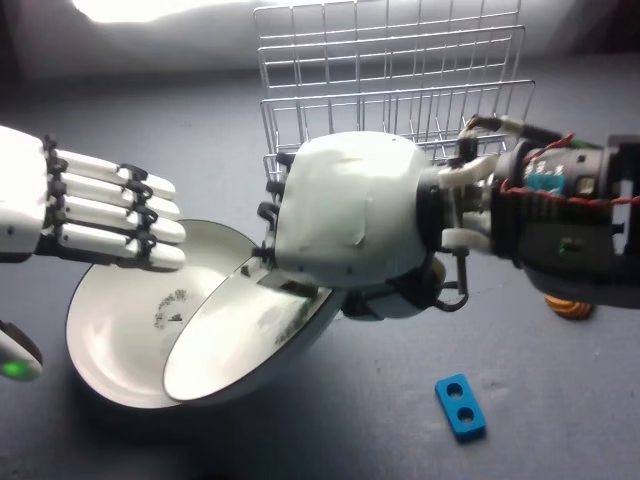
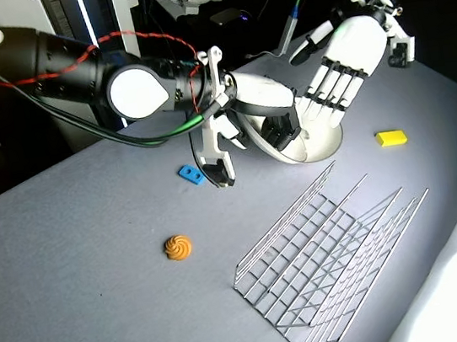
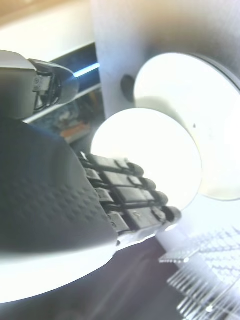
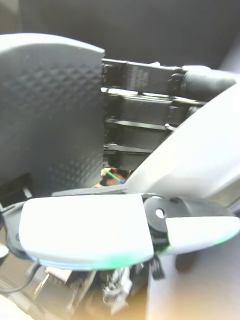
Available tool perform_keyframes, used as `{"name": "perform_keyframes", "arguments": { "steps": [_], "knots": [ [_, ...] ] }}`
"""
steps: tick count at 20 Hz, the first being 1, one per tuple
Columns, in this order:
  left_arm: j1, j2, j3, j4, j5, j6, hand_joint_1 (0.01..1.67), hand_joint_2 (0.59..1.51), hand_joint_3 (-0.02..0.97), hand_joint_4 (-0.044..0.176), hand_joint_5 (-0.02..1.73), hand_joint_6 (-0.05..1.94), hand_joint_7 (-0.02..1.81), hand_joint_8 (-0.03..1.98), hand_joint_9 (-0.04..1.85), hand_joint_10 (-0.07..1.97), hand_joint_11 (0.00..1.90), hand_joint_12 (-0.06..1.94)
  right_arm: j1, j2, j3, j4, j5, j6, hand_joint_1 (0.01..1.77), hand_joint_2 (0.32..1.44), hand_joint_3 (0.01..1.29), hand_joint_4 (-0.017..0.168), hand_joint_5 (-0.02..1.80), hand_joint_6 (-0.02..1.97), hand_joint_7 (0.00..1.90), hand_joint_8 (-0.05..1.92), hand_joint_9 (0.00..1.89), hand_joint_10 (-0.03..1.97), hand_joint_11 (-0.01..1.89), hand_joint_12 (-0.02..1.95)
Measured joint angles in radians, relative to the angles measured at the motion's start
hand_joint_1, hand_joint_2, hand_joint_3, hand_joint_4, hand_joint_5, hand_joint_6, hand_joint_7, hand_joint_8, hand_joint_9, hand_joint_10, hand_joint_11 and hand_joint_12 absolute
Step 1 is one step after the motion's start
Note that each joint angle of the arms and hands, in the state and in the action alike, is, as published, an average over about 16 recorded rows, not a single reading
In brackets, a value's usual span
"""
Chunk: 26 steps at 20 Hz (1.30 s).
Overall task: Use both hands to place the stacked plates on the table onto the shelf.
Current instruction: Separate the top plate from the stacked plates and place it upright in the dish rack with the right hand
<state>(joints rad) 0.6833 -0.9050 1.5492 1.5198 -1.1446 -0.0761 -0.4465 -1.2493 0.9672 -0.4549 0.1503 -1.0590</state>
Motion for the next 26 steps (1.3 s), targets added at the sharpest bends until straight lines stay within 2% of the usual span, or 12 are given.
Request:
{"name": "perform_keyframes", "arguments": {
  "steps": [7,12,19,26],
  "knots": [
    [-0.006,0.005,0.07,-0.009,-0.033,-0.006,0.02,1.111,0.02,0.005,0.02,0.01,0.02,0.01,0.02,0.01,0.02,0.01,0.09,0.099,-0.084,0.057,-0.031,0.001,1.18,1.04,0.01,0.0,0.77,1.07,0.93,1.29,0.97,1.11,0.85,1.43],
    [-0.006,0.006,0.099,-0.011,-0.046,-0.008,0.02,1.111,0.02,0.005,0.02,0.01,0.02,0.01,0.02,0.01,0.02,0.01,0.16,0.16,-0.127,0.097,-0.044,0.002,1.19,1.06,0.01,0.0,0.77,1.06,0.89,1.34,0.93,1.23,0.83,1.45],
    [-0.006,0.007,0.108,-0.011,-0.053,-0.015,0.02,1.113,0.02,0.005,0.02,0.01,0.02,0.01,0.02,0.01,0.02,0.01,0.255,0.222,-0.158,0.162,-0.062,0.003,1.19,1.08,0.01,-0.004,0.76,1.05,0.87,1.32,0.93,1.23,0.82,1.44],
    [-0.006,0.009,0.101,-0.009,-0.053,-0.024,0.02,1.118,0.02,0.006,0.02,0.01,0.02,0.01,0.02,0.01,0.02,0.01,0.333,0.251,-0.145,0.267,-0.085,0.003,1.19,1.08,0.01,-0.004,0.77,1.05,0.86,1.3,0.92,1.2,0.81,1.42]
  ]
}}
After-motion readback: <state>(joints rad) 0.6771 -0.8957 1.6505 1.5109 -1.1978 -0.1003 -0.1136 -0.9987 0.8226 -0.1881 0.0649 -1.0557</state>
